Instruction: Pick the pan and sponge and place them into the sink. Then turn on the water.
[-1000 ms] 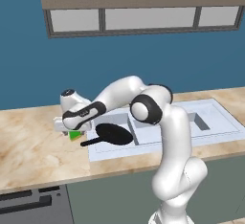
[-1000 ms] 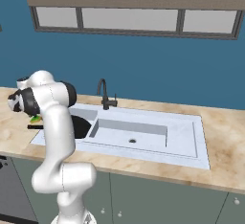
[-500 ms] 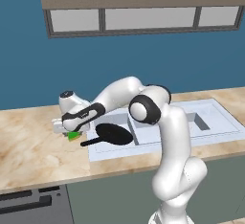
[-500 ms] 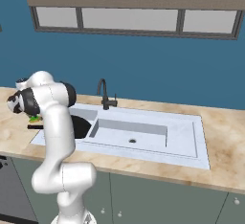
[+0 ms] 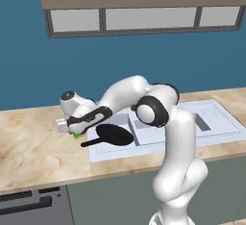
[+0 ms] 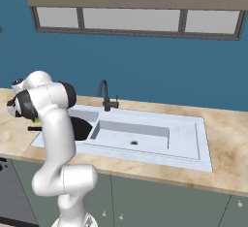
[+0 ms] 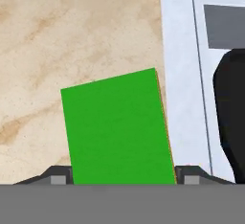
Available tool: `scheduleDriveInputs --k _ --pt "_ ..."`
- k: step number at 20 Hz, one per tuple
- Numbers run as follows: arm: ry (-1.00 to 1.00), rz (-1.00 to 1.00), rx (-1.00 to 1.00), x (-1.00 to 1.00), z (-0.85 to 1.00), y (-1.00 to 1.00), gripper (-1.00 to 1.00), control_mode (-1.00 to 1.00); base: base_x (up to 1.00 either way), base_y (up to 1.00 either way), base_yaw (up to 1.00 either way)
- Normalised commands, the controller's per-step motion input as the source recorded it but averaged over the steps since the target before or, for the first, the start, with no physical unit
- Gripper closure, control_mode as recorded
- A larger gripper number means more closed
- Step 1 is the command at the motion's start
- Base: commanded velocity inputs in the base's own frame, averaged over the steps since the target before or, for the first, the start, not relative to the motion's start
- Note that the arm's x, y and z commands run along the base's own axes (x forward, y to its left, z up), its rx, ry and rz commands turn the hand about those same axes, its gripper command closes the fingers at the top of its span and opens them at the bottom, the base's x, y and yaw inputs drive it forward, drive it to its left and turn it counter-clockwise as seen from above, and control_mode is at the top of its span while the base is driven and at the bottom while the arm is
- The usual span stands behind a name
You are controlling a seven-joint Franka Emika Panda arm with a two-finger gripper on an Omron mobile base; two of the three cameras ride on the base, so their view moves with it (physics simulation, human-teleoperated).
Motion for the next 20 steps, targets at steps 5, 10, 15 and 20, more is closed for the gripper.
scheduleDriveInputs --k 5,10,15,20 --pt "-0.16 0.04 -0.03 -0.04 0.05 -0.71 1.00 -1.00 0.00 0.00 0.00" --pt "-0.09 0.01 0.01 0.00 0.00 -0.69 1.00 -1.00 0.00 0.00 0.00" --pt "-0.03 0.00 0.10 0.00 0.06 -0.62 1.00 -1.00 0.00 0.00 0.00" --pt "0.00 0.00 0.16 0.04 0.01 -0.45 1.00 -1.00 0.00 0.00 0.00"
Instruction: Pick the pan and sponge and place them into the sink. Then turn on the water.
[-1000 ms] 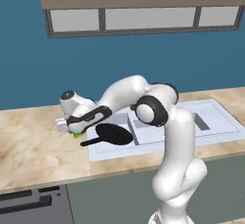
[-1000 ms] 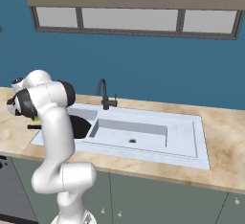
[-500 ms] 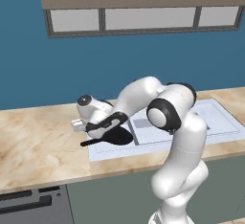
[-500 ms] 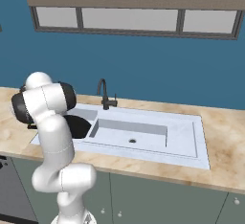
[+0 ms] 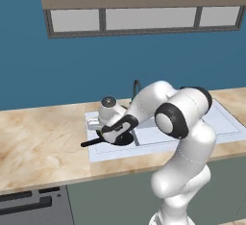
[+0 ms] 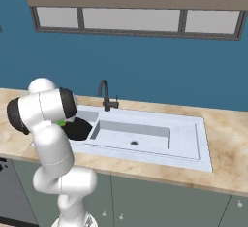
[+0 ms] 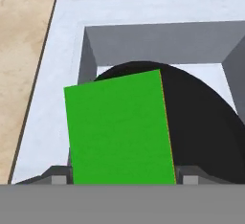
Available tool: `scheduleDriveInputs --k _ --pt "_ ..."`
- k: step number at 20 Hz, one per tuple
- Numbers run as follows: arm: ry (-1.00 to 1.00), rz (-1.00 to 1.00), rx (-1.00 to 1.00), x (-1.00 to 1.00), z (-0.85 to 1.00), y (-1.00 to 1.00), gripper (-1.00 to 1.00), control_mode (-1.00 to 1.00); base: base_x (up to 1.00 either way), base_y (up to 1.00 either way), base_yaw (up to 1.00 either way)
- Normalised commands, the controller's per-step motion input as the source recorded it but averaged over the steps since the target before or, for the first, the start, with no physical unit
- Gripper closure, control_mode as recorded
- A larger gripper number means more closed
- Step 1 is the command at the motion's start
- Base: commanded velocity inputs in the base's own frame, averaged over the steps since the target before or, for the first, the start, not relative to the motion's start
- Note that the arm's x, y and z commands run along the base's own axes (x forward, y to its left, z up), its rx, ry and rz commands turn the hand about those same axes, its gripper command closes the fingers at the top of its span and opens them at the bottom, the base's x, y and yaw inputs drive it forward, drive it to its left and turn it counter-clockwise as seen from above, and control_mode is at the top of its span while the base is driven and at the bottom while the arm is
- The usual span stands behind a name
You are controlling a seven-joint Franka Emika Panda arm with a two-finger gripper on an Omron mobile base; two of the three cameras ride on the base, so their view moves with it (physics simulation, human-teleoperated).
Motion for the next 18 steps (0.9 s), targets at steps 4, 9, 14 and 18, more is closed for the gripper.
scheduleDriveInputs --k 4,9,14,18 --pt "0.00 0.00 0.16 0.21 0.00 -0.28 1.00 -1.00 0.00 0.00 0.00" --pt "0.05 0.00 0.07 0.42 0.00 -0.11 1.00 -1.00 0.00 0.00 0.00" --pt "0.12 0.02 0.00 0.54 -0.13 0.00 1.00 -1.00 0.00 0.00 0.00" --pt "0.13 0.03 0.00 0.41 -0.33 0.00 1.00 -1.00 0.00 0.00 0.00"
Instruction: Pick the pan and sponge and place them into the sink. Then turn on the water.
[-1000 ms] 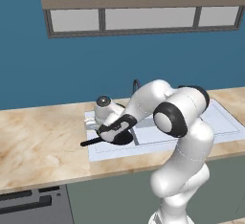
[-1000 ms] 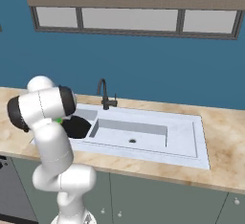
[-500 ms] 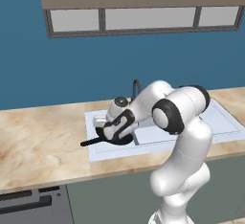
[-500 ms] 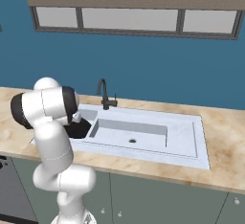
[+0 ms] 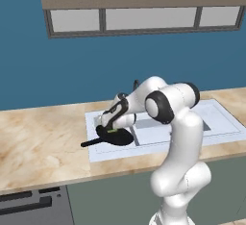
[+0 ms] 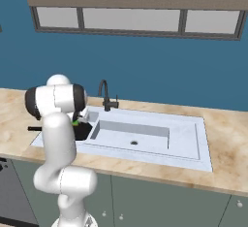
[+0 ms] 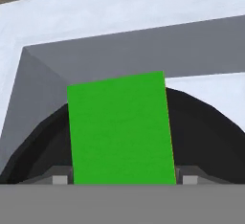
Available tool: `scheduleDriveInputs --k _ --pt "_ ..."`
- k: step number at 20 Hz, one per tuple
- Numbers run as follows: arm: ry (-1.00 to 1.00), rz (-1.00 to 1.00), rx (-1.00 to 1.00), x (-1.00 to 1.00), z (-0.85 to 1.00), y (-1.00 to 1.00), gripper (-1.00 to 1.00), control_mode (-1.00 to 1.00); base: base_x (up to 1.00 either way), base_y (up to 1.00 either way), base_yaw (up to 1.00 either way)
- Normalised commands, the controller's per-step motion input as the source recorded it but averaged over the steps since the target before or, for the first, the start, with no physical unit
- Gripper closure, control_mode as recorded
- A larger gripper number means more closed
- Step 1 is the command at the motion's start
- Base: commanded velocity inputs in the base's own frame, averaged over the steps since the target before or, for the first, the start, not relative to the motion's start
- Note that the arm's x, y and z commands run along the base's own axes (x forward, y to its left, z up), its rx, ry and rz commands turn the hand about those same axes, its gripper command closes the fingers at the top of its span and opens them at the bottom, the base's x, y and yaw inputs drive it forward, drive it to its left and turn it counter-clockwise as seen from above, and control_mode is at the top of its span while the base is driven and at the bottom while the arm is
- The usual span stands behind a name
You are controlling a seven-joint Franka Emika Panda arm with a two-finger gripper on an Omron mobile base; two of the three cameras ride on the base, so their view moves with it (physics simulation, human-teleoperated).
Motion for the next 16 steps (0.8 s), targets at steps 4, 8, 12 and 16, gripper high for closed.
scheduleDriveInputs --k 4,8,12,16 --pt "0.11 0.04 0.00 0.22 -0.40 0.00 1.00 -1.00 0.00 0.00 0.00" --pt "0.09 0.04 0.00 0.16 -0.51 0.05 1.00 -1.00 0.00 0.00 0.00" --pt "0.09 0.04 0.00 0.17 -0.54 0.05 1.00 -1.00 0.00 0.00 0.00" --pt "0.08 0.04 0.00 0.19 -0.61 0.06 1.00 -1.00 0.00 0.00 0.00"
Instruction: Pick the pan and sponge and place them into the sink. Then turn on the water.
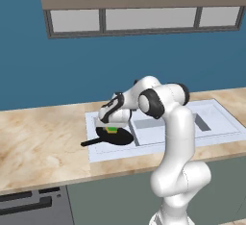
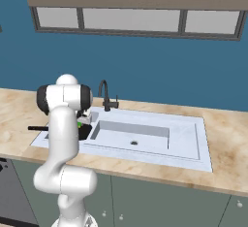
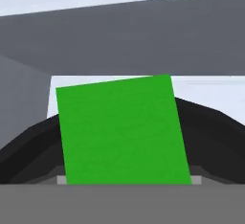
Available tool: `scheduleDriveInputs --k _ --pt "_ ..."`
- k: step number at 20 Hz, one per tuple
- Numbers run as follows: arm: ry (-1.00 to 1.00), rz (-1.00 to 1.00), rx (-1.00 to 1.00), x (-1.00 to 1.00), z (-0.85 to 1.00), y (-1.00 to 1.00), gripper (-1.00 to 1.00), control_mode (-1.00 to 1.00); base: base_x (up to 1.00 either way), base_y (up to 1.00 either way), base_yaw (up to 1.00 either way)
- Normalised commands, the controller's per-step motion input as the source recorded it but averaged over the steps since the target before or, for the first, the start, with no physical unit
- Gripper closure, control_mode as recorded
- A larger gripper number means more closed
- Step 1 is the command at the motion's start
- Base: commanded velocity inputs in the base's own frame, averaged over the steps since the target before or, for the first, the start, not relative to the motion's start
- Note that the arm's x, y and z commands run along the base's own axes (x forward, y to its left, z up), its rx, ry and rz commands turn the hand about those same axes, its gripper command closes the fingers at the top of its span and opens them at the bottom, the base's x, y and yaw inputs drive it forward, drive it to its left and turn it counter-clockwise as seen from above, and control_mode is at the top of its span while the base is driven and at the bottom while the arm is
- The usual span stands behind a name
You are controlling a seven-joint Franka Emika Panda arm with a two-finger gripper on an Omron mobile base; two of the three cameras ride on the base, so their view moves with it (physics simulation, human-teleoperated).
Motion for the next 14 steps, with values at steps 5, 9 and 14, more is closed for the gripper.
scheduleDriveInputs --k 5,9,14 --pt "0.06 0.04 0.00 0.13 -0.65 0.17 -1.00 -1.00 0.00 0.00 0.00" --pt "0.01 0.01 0.00 0.03 -0.31 0.08 -1.00 -1.00 0.00 0.00 0.00" --pt "-0.02 0.00 0.04 0.00 0.00 -0.14 -1.00 -1.00 0.00 0.00 0.00"
